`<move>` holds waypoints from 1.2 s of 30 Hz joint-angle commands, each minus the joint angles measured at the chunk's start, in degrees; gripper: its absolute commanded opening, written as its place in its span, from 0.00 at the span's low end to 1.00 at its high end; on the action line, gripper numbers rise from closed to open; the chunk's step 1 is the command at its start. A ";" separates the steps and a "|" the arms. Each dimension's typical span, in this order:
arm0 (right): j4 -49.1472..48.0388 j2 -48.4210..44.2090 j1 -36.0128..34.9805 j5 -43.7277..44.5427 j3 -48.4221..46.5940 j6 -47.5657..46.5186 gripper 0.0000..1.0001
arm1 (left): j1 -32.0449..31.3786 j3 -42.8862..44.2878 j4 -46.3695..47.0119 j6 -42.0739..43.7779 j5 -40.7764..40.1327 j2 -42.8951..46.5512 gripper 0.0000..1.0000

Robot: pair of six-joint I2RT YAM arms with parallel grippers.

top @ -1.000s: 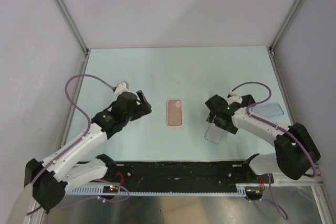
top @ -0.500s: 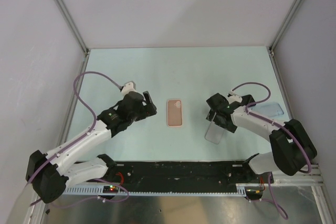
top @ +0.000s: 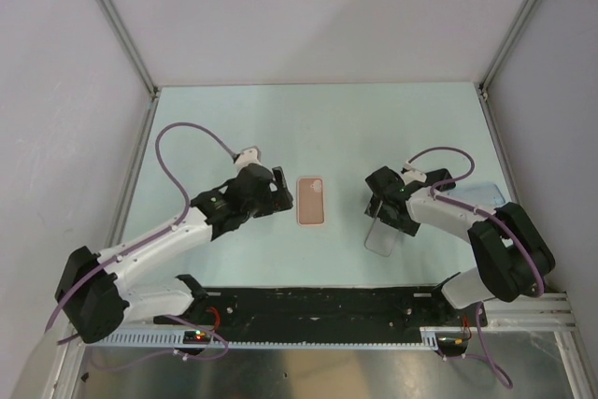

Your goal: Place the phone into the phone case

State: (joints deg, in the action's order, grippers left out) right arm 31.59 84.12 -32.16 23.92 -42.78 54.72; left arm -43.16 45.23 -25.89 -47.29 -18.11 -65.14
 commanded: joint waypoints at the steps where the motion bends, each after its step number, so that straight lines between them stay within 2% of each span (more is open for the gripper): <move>1: -1.63 1.82 0.06 0.10 0.19 -0.11 0.98 | -1.57 3.00 2.80 1.20 1.16 -1.70 0.98; 3: -1.54 2.23 0.12 0.03 0.25 -0.02 0.93 | -2.35 3.41 3.44 1.09 2.01 -2.92 0.98; 9: -4.51 0.97 0.15 -3.28 2.42 -0.86 0.57 | -5.22 4.50 8.04 1.01 7.23 -7.83 0.98; 12: -6.96 -0.32 0.35 -6.53 3.34 -2.48 0.50 | -6.39 5.14 10.55 1.84 11.02 -11.05 0.98; 23: -17.46 -1.94 3.07 -21.86 7.33 -6.52 0.48 | -10.59 11.07 16.73 4.54 21.44 -23.63 0.97; 29: -22.29 -1.27 5.23 -30.46 9.41 -6.90 0.47 | -11.94 11.73 23.49 4.53 28.69 -30.10 0.94; 36: -26.05 -0.23 6.43 -35.20 11.48 -7.59 0.47 | -12.31 13.13 25.54 4.28 30.63 -35.22 0.91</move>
State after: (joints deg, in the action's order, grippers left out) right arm 4.71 80.64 -25.82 -3.84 -34.94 46.57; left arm -55.24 55.29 -3.90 -43.97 9.72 -98.89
